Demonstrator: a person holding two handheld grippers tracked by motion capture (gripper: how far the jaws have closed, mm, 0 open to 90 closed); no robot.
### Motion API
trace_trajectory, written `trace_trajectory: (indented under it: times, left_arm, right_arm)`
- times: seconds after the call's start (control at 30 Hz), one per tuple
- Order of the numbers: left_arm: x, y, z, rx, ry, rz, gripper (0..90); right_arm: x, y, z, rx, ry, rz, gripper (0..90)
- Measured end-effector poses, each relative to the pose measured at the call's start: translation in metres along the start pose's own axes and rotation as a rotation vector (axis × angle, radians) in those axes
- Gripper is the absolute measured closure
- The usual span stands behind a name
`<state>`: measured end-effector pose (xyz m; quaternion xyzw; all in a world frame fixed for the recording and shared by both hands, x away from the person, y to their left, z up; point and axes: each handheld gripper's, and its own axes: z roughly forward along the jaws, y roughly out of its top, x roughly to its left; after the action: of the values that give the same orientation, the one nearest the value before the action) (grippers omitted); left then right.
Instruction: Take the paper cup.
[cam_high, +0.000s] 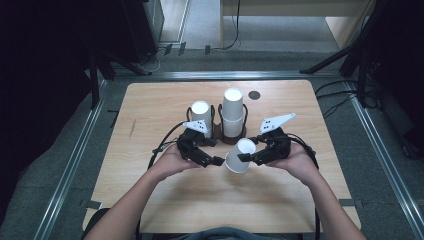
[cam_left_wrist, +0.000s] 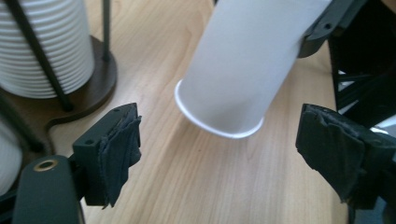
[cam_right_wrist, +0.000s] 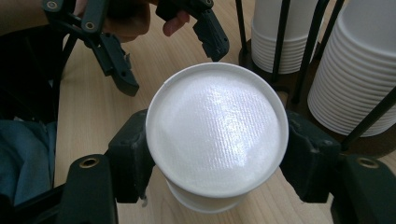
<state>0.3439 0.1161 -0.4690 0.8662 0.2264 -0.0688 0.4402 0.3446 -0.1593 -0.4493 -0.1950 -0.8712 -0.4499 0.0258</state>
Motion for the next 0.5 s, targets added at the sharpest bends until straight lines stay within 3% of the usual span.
trace_trajectory:
  times: [0.1, 0.17, 0.37, 0.5]
  left_arm:
    - [-0.001, -0.001, 0.002, 0.012, 0.008, 0.023, 12.3]
    - [-0.001, -0.002, 0.005, 0.035, 0.040, 0.029, 9.6]
    - [0.000, -0.004, 0.005, 0.021, 0.015, 0.025, 9.7]
    - [-0.002, -0.005, 0.006, 0.040, 0.026, 0.024, 12.2]
  right_arm:
    - [0.001, 0.000, 0.001, -0.002, 0.009, 0.005, 33.5]
    - [0.002, 0.001, 0.001, -0.012, 0.017, 0.007, 33.6]
    - [0.002, 0.005, 0.006, -0.037, 0.038, 0.006, 33.5]
    - [0.003, 0.010, 0.011, -0.043, 0.049, 0.003, 33.5]
